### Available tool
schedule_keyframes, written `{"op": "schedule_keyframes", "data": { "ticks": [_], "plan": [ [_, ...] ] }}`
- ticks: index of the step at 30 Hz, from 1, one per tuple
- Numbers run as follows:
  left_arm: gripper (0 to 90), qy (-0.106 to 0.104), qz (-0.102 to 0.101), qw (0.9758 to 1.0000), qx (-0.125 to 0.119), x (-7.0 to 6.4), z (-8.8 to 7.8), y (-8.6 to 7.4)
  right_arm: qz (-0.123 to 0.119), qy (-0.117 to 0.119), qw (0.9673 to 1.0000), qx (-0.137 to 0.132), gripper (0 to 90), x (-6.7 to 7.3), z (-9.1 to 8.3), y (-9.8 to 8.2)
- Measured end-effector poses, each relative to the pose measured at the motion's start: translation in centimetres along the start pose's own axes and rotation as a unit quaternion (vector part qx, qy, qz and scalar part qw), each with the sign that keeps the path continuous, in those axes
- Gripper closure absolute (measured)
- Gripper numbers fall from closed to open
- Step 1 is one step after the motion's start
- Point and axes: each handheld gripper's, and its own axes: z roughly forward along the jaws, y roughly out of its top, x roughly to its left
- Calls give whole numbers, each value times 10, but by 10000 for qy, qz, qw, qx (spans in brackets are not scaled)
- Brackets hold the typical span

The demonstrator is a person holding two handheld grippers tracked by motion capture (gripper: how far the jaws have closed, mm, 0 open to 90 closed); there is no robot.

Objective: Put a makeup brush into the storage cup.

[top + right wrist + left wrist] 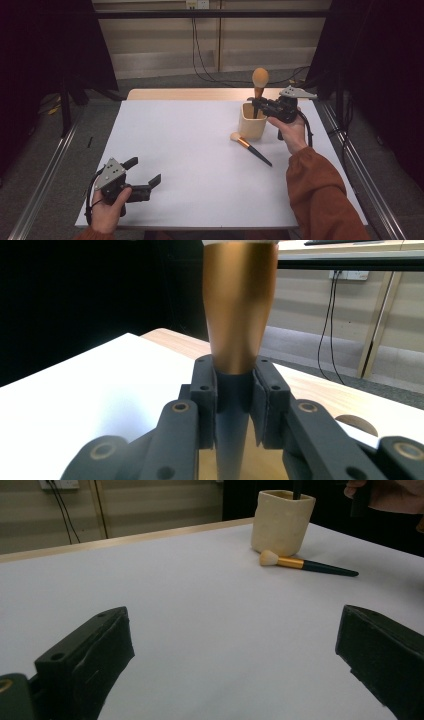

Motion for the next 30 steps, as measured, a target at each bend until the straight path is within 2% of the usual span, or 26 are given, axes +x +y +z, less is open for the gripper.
{"op": "schedule_keyframes", "data": {
  "ticks": [5, 21, 30],
  "plan": [
    [16, -2, 5, 10000, -18, 0, -1, 0, -41, 35, 10000, 79, 753, 2, 2, -6],
    [17, -4, -31, 10000, -43, 0, -1, 0, 63, 4, 9997, 254, 752, -4, 6, -22],
    [17, 44, -57, 10000, -53, 1, -1, 0, 76, -44, 9992, 392, 752, -5, 6, -25]
  ]
}}
